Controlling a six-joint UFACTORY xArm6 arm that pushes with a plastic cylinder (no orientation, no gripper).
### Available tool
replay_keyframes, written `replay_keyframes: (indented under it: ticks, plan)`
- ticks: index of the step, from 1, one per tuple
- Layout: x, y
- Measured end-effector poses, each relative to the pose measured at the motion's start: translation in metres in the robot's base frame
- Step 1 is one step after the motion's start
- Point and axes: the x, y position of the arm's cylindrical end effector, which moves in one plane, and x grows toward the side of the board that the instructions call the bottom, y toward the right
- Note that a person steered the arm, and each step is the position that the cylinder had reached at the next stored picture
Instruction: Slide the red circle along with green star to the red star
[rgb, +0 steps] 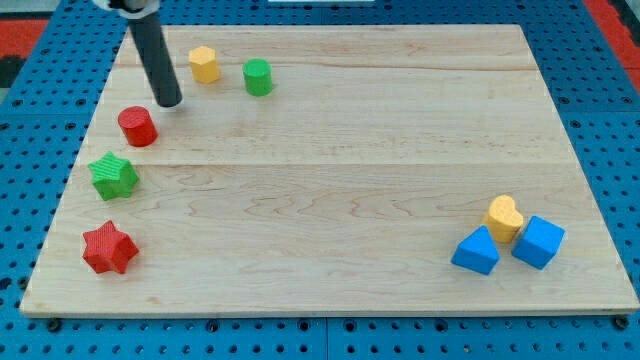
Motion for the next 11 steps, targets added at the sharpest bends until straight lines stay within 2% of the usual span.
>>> replay_keyframes:
  ticks: [1,2,3,4,5,6,7,10,11]
  plan:
    - [0.034,-0.027]
    - [0.078,-0.008]
    - [0.097,0.012]
    - [0.092,0.023]
    - [0.044,0.035]
    - [0.025,-0.021]
    - [0.027,-0.052]
    - [0.137,-0.027]
    - [0.131,-0.012]
